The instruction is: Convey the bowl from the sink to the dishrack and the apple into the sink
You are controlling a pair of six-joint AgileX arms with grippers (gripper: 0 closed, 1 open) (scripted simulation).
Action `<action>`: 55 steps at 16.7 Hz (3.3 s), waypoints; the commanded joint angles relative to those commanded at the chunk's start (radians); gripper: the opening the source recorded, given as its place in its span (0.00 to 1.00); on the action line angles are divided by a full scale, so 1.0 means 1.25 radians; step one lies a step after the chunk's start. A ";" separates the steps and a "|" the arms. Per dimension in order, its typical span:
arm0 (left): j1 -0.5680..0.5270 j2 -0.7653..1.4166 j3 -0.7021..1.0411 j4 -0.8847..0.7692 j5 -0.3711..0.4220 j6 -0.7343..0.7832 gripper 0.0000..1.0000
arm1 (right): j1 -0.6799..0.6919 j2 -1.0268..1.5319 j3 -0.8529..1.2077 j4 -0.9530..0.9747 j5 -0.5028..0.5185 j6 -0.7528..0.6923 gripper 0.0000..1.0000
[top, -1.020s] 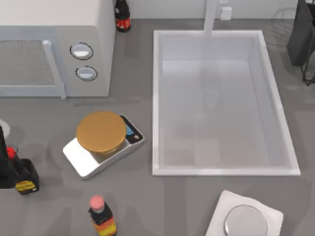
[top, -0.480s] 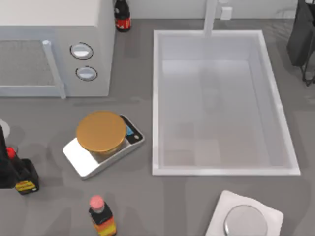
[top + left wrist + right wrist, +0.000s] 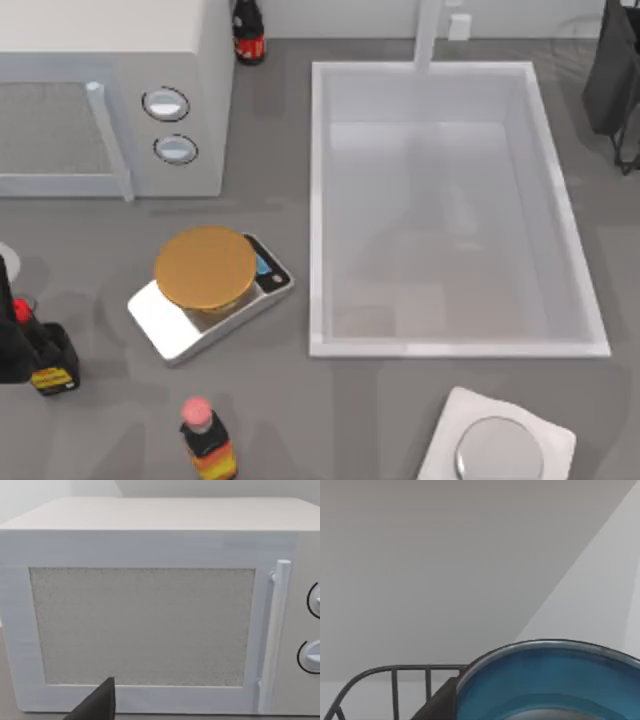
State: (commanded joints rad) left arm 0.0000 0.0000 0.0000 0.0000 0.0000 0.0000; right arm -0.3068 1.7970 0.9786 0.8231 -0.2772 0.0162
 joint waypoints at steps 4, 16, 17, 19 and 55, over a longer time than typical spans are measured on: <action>0.000 0.000 0.000 0.000 0.000 0.000 1.00 | 0.000 0.000 0.000 0.000 0.000 0.000 1.00; 0.000 0.000 0.000 0.000 0.000 0.000 1.00 | 0.056 -0.357 -0.184 -0.155 0.052 -0.003 1.00; 0.000 0.000 0.000 0.000 0.000 0.000 1.00 | 0.068 -0.426 -0.220 -0.185 0.062 -0.004 1.00; 0.000 0.000 0.000 0.000 0.000 0.000 1.00 | 0.092 -0.574 -0.297 -0.250 0.084 -0.005 1.00; 0.000 0.000 0.000 0.000 0.000 0.000 1.00 | 0.245 -1.438 -0.783 -0.658 0.222 -0.013 1.00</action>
State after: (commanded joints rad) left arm 0.0000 0.0000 0.0000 0.0000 0.0000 0.0000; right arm 0.0000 0.0000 0.0000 0.0000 0.0000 0.0000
